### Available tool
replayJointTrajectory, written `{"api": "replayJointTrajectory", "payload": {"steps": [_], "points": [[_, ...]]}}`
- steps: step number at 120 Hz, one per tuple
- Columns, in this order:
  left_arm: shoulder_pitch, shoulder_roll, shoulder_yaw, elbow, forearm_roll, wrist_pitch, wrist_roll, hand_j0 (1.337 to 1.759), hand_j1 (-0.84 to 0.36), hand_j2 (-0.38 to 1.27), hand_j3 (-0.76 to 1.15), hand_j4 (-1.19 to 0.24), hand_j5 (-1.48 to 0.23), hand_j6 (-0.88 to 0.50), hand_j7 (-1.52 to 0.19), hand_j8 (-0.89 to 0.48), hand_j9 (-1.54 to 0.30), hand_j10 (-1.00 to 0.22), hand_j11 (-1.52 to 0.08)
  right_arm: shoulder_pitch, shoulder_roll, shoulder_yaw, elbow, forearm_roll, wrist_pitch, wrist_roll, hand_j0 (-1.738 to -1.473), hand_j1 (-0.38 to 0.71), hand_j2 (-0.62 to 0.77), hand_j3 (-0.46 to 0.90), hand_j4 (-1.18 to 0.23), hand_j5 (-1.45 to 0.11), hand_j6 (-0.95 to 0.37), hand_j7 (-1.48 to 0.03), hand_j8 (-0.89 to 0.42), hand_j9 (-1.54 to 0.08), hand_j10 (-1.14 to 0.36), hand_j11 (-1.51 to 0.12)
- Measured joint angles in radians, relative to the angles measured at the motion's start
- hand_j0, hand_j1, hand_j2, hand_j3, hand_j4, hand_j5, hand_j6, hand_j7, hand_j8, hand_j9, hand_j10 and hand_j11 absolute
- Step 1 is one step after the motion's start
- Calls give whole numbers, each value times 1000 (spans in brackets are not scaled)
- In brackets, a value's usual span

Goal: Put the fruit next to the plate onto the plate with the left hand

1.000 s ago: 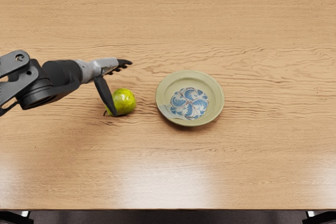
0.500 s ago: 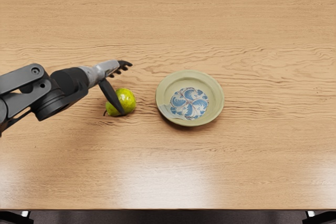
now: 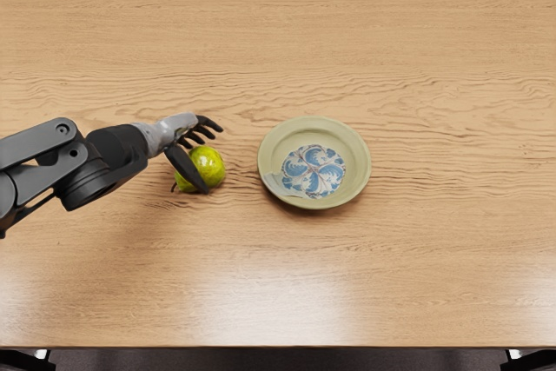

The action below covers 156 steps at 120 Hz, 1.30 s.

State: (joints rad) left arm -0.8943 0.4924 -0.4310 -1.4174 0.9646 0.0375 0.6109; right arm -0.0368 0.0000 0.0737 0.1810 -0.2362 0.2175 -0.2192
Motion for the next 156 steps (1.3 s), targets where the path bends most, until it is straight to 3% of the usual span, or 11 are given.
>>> {"api": "replayJointTrajectory", "payload": {"steps": [82,117,156], "points": [[2,-6,-3,0,-12,5,0,1657,-168,135,0,-452,-592,-453,-592,-404,-591,-452,-591,0,0,0,0,0,0,0,-1658,-323,-4,0,-21,-28,-21,-28,-21,-28,-21,-28],[2,-6,-7,1,-20,4,0,1657,-200,257,0,-528,-705,-479,-696,-379,-697,-429,-699,0,0,0,0,0,0,0,-1658,-323,-4,0,-22,-28,-21,-28,-21,-28,-22,-28],[-17,4,-58,7,-100,-5,1,1655,-185,228,0,-559,-767,-472,-754,-360,-756,-409,-751,0,0,0,0,0,0,0,-1658,-323,-4,0,-21,-28,-21,-28,-21,-28,-21,-28]]}}
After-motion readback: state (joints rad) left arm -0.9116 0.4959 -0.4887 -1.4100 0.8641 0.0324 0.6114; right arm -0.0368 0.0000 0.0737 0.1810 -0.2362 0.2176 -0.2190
